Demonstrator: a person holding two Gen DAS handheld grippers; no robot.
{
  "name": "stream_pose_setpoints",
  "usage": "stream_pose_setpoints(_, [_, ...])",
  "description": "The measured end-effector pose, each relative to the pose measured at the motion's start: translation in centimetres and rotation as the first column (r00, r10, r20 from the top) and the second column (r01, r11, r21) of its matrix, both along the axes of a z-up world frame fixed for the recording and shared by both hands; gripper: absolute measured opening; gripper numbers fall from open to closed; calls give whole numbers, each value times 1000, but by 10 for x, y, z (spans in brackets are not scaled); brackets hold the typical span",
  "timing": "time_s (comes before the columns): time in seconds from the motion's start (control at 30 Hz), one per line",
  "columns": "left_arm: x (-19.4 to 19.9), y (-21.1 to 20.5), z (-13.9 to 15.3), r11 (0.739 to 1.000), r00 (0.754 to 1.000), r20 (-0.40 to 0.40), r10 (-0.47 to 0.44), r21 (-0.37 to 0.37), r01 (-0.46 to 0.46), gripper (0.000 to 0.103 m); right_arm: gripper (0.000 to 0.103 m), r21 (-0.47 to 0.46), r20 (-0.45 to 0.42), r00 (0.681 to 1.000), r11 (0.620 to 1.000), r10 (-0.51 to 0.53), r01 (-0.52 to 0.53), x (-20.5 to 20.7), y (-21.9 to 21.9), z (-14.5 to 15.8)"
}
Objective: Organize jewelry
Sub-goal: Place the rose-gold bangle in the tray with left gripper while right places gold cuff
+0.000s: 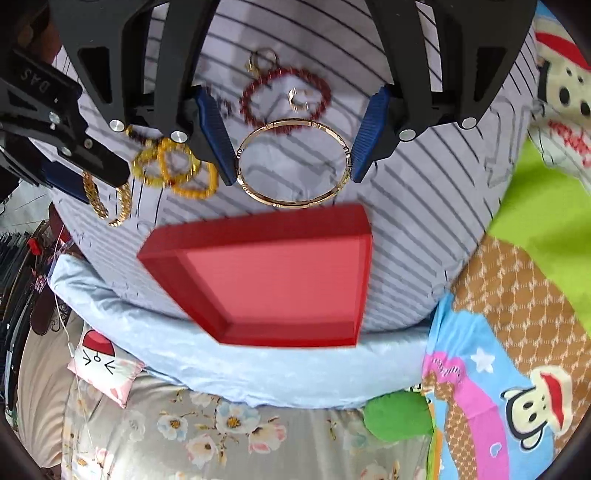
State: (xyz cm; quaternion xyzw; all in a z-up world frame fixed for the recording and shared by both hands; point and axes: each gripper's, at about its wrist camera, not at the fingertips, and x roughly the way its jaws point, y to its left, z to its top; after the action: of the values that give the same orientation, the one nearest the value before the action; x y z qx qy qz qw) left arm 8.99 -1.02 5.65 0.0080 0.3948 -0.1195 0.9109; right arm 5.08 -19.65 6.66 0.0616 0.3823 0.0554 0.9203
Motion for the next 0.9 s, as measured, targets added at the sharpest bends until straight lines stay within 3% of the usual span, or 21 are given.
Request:
stream_pose_setpoints(0.2, [47, -2, 27, 1000, 998, 54, -9, 5, 9, 60, 56, 15, 9, 1000, 1000, 25, -25, 67, -5, 19])
stream_pose_setpoints(0.37, [103, -8, 32, 1000, 998, 52, -19, 2, 19, 60, 56, 15, -12, 999, 999, 51, -51, 130, -6, 26])
stream_pose_setpoints(0.63, [191, -26, 14, 998, 998, 7, -57, 14, 57, 60, 56, 18, -78, 991, 994, 106, -105, 225, -2, 16])
stream_pose_setpoints(0.9, [243, -33, -13, 998, 997, -58, -53, 30, 55, 60, 56, 6, -164, 978, 992, 126, -127, 269, 0, -10])
